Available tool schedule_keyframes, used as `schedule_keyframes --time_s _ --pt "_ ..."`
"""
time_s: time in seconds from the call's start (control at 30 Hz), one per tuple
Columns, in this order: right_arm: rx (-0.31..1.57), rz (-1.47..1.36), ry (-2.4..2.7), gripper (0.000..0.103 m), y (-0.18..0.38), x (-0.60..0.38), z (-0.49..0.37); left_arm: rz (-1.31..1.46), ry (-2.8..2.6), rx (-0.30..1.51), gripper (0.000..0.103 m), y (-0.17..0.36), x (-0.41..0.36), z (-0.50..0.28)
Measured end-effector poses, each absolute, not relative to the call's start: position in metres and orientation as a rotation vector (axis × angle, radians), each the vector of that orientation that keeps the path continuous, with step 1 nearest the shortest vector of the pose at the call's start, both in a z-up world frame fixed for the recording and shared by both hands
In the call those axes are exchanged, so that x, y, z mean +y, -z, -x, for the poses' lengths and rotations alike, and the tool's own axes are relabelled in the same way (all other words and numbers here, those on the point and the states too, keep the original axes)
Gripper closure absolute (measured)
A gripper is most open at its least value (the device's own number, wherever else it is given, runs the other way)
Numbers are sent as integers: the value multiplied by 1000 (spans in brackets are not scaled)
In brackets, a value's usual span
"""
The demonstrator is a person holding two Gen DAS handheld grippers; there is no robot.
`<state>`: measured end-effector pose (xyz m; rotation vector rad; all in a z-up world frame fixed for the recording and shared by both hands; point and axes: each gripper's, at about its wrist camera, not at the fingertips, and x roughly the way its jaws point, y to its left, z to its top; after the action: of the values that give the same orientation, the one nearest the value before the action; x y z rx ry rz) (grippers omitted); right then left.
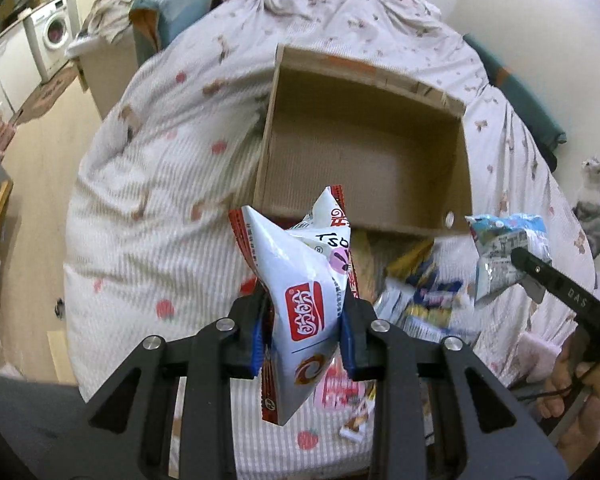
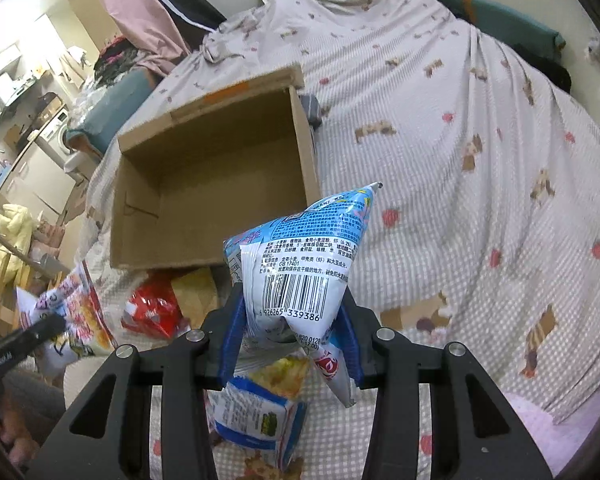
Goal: Organize snacks
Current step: 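Carry both packets into the cardboard box and open both tools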
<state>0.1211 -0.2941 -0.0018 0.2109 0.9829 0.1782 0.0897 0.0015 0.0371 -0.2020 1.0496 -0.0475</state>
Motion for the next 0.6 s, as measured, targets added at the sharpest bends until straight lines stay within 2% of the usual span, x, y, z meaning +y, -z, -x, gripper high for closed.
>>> schedule_keyframes --time_s 0.3,0.6 --pt "940 -180 -223 59 -25 -271 -166 178 154 986 78 -68 -9 -157" --pt "943 -130 -267 59 -19 -237 -221 112 160 1026 78 -34 -26 -212"
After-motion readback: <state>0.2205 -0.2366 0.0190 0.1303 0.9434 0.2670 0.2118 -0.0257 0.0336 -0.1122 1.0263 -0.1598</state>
